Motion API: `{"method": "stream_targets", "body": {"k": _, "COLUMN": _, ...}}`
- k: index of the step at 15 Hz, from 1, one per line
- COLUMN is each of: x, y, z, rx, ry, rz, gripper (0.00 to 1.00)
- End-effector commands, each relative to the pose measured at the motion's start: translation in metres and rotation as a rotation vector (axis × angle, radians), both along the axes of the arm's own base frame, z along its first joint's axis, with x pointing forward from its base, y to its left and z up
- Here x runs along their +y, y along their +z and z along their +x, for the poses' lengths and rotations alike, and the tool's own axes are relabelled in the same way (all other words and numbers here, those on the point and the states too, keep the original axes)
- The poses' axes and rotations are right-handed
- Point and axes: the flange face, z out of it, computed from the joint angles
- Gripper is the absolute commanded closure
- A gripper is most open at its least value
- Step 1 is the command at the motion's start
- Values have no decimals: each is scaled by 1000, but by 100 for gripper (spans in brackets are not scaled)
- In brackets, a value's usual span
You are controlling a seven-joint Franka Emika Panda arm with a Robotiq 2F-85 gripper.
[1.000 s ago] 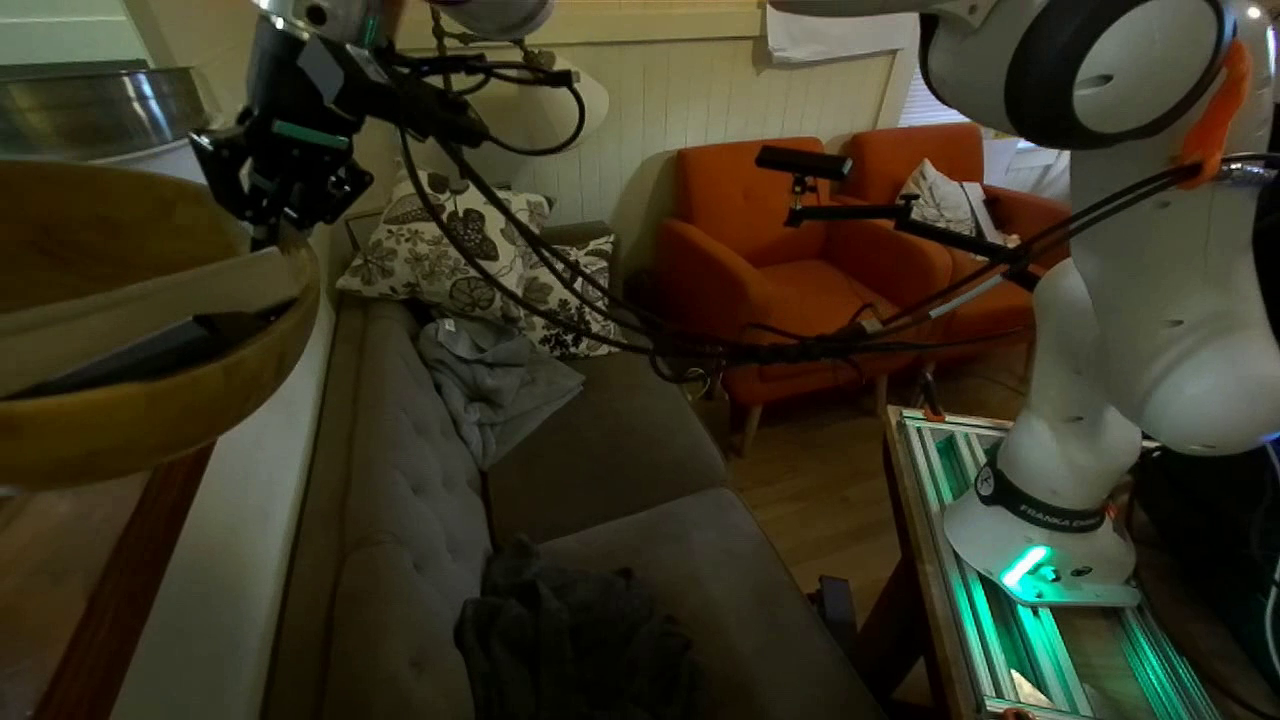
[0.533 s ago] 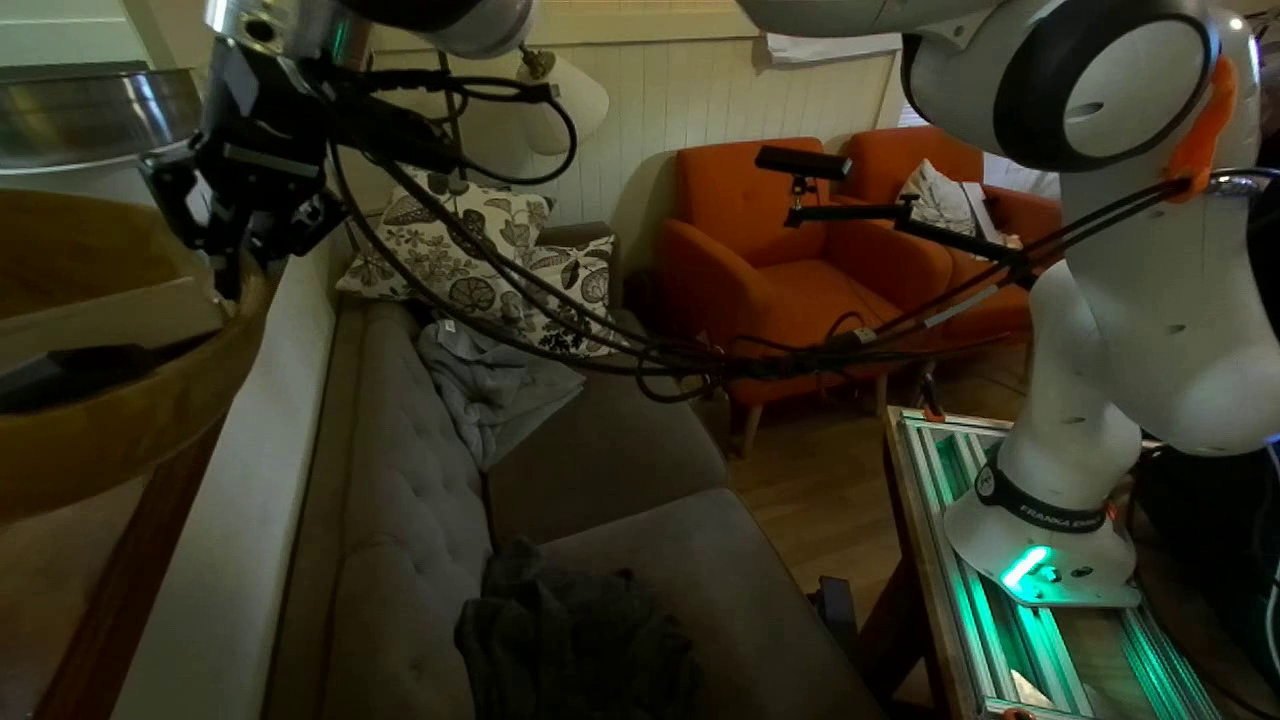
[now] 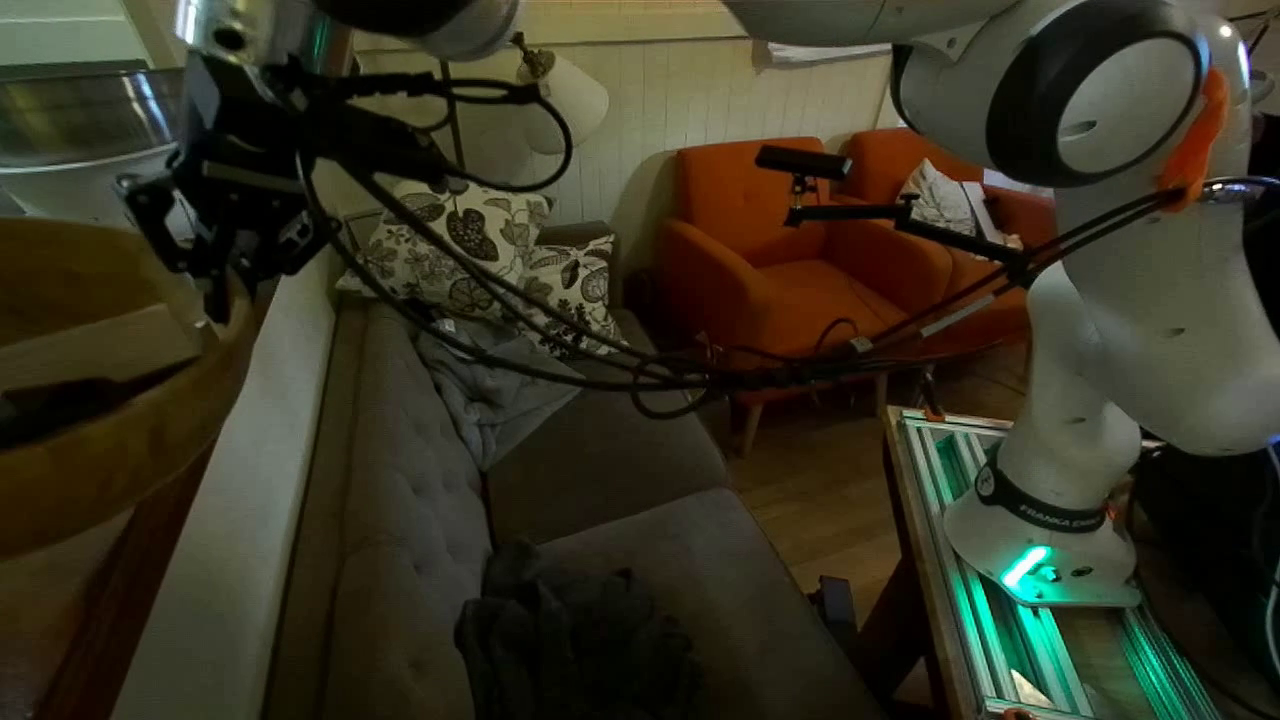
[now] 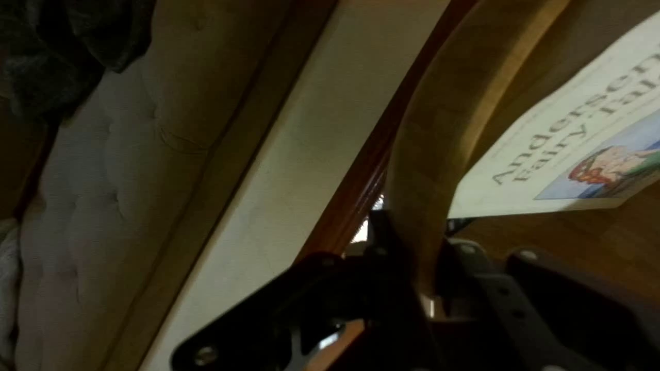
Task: Pick the bowl and put it on the shelf
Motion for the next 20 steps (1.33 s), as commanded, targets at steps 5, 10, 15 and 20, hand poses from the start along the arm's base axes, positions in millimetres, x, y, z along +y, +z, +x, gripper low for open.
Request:
{"method": "stream_targets", "body": {"k": 5, "x": 41, "y": 3, "z": 14, "rx": -66, "ry": -141, "rz": 94, "gripper": 96}}
{"method": "stream_targets", "body": {"k": 10, "x": 57, "y": 14, "z": 13, "rx": -59, "ry": -190, "rz": 107, "gripper": 96}}
{"method": "stream_targets", "body": {"k": 15, "x": 66, "y": 10, "z": 15, "rx": -38, "ry": -217, "rz": 82, "gripper": 96}}
{"method": "stream_targets", "body": {"k": 20, "x": 74, "y": 2, "z": 22, "rx": -48, "ry": -230, "rz": 77, "gripper": 96}}
